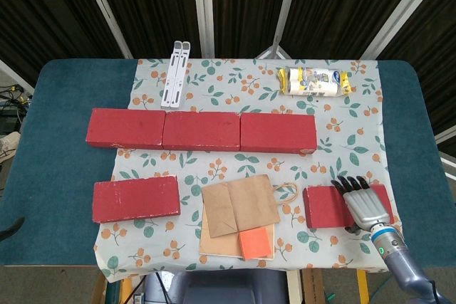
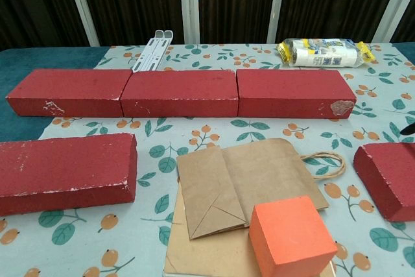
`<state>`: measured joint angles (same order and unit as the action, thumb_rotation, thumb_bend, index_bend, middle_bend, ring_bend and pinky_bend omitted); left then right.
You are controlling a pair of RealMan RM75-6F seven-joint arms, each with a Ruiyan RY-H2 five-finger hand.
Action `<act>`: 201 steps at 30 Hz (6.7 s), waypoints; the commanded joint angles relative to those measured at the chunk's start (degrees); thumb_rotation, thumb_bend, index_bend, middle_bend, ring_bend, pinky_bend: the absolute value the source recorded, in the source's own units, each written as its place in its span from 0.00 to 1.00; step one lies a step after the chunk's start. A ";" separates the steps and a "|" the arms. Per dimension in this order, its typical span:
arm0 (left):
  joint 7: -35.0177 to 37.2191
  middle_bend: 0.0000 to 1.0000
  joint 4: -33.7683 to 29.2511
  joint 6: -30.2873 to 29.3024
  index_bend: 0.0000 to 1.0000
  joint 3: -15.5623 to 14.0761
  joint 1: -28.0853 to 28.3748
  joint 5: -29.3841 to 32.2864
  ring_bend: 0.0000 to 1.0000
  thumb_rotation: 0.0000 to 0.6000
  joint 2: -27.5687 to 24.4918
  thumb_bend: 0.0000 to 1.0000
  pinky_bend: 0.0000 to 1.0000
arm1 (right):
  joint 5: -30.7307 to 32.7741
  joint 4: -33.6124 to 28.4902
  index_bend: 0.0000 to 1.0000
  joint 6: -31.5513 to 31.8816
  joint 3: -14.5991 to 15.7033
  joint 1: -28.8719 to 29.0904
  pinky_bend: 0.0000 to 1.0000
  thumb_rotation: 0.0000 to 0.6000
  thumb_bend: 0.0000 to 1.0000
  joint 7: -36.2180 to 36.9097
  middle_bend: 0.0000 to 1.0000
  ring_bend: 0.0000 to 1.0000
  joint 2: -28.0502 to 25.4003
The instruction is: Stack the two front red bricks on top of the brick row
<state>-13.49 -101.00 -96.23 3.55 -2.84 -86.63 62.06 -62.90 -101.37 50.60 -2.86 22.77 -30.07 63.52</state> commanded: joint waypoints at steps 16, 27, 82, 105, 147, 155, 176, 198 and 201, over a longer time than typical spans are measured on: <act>-0.21 0.00 -0.15 0.04 0.02 0.54 0.00 0.90 0.00 1.00 0.16 0.00 0.12 | 4.46 -1.81 0.00 0.88 1.88 3.08 0.00 1.00 0.04 -4.74 0.12 0.08 0.89; 0.66 0.00 -0.01 0.11 0.04 0.59 -0.06 0.97 0.00 1.00 -0.10 0.00 0.12 | 6.34 -2.40 0.02 2.26 2.72 4.44 0.00 1.00 0.04 -6.53 0.22 0.16 1.91; -9.07 0.00 2.12 9.24 0.06 4.28 5.74 13.28 0.00 1.00 4.38 0.00 0.12 | 103.19 18.63 0.20 -8.18 -0.74 75.90 0.00 1.00 0.06 -38.10 0.26 0.19 7.28; -10.73 0.00 2.22 7.46 0.06 4.73 5.69 15.21 0.00 1.00 4.89 0.00 0.12 | 102.13 36.98 0.20 -5.36 -10.06 71.85 0.00 1.00 0.06 -47.72 0.26 0.19 22.41; -10.18 0.00 2.90 6.95 0.06 5.33 5.82 17.45 0.00 1.00 4.52 0.00 0.12 | 99.57 48.64 0.20 -2.91 -24.02 68.96 0.00 1.00 0.06 -61.79 0.26 0.19 34.46; -10.10 0.00 2.95 6.78 0.06 5.38 5.77 17.73 0.00 1.00 4.39 0.00 0.12 | 98.42 50.19 0.20 -2.56 -26.25 68.48 0.00 1.00 0.06 -63.79 0.26 0.19 35.62; -11.49 0.00 2.71 5.37 0.06 5.31 5.54 17.85 0.00 1.00 4.84 0.00 0.12 | 97.07 53.57 0.20 -3.90 -30.38 65.53 0.00 1.00 0.06 -68.36 0.26 0.19 37.34; -12.33 0.00 2.78 5.65 0.06 5.21 5.89 18.29 0.00 1.00 5.16 0.00 0.12 | 97.97 53.25 0.04 -2.97 -35.35 63.84 0.00 1.00 0.06 -71.97 0.06 0.00 37.51; -12.51 0.00 2.79 5.61 0.06 5.19 5.95 18.27 0.00 1.00 5.26 0.00 0.12 | 98.07 52.90 0.03 -2.74 -35.90 63.63 0.00 1.00 0.06 -72.67 0.03 0.00 37.30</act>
<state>-26.00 -98.21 -90.61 8.75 3.11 -68.35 67.31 35.12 -48.36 47.77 -38.62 86.48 -102.57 100.90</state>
